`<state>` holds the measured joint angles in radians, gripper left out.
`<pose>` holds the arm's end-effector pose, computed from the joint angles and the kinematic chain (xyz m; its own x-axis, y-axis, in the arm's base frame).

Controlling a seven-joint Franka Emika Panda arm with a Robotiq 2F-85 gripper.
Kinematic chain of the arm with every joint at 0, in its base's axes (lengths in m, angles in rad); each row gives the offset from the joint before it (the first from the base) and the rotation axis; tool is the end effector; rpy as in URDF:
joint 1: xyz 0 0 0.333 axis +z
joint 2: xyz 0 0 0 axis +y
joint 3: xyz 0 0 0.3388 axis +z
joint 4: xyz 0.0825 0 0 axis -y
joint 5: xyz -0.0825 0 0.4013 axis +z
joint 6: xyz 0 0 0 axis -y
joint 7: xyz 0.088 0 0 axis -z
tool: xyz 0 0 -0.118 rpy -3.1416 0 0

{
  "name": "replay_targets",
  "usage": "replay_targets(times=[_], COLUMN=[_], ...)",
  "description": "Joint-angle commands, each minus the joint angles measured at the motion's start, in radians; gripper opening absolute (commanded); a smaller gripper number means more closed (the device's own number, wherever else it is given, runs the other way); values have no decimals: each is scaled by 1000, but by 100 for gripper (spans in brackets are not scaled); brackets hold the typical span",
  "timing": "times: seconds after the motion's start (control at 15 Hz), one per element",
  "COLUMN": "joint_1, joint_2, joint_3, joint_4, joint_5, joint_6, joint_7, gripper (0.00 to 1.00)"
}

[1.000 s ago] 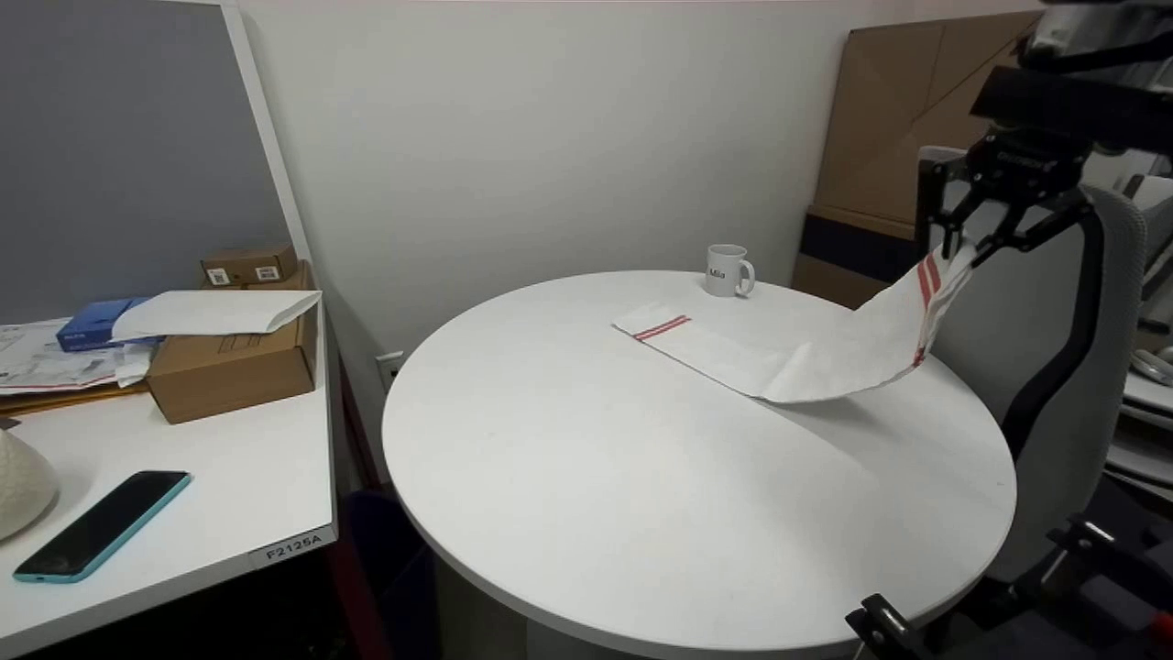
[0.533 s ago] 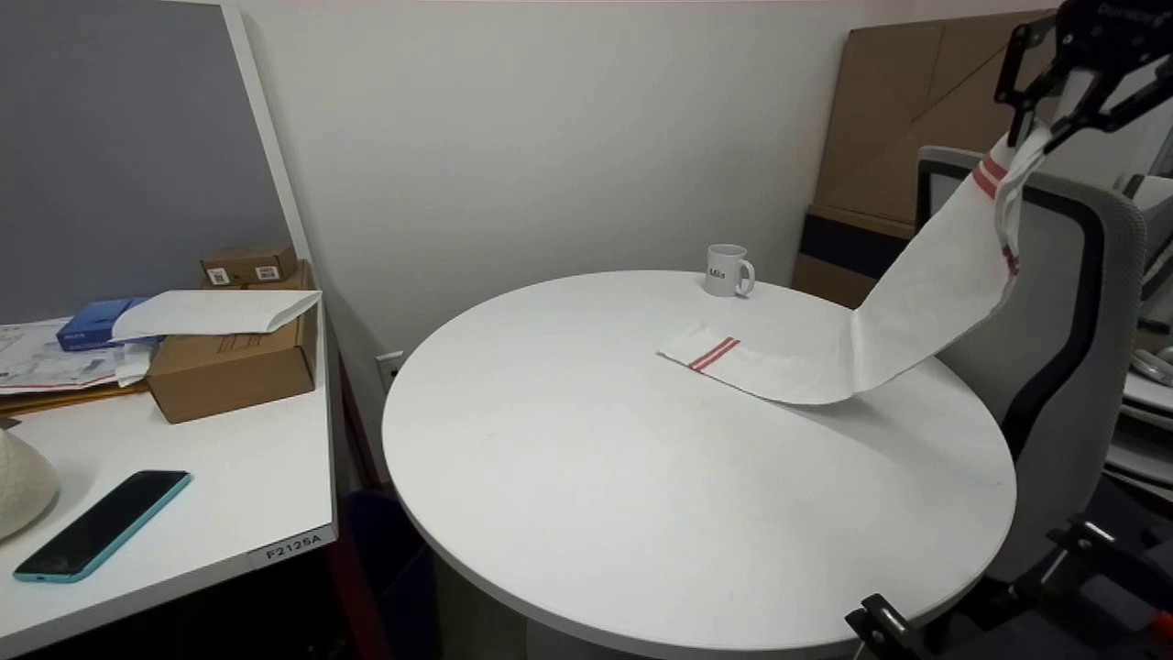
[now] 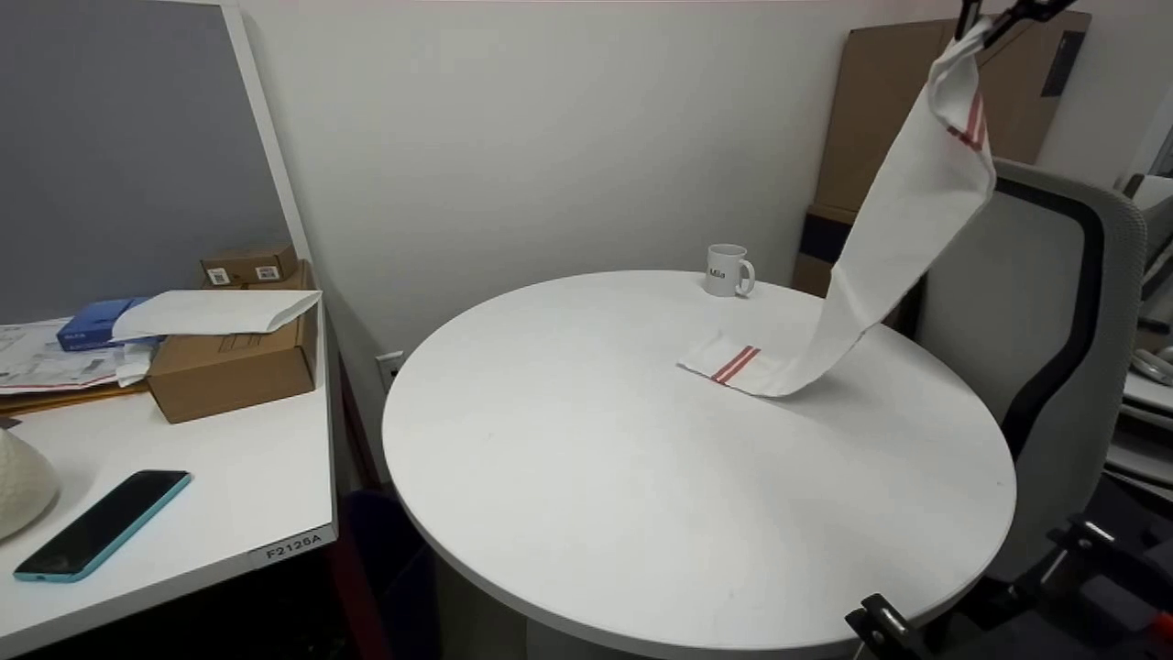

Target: Fold the towel three times over

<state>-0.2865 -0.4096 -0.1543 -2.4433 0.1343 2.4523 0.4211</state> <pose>0.4199 -0.2017 0.4970 0.5201 -0.8064 0.2817 -0.7398 -0.5901 -0.3234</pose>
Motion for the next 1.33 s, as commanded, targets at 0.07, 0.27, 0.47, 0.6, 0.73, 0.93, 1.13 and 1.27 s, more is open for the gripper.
replay_targets(times=[0.07,0.27,0.47,0.6,0.73,0.93,1.13,1.27], joint_1=[17,33,57,73,93,122,157,180], joint_2=[269,413,531,585,620,647,642,638], joint_3=[5,0,-6,-6,-2,9,30,46], joint_4=[309,479,628,705,762,817,827,811], joint_5=[27,15,22,26,12,3,-1,-11], joint_6=[-40,-66,-119,-157,-190,-246,-295,-306], joint_7=[79,126,149,143,127,78,17,-17], gripper=[3,3,3,3,3,3,3,3])
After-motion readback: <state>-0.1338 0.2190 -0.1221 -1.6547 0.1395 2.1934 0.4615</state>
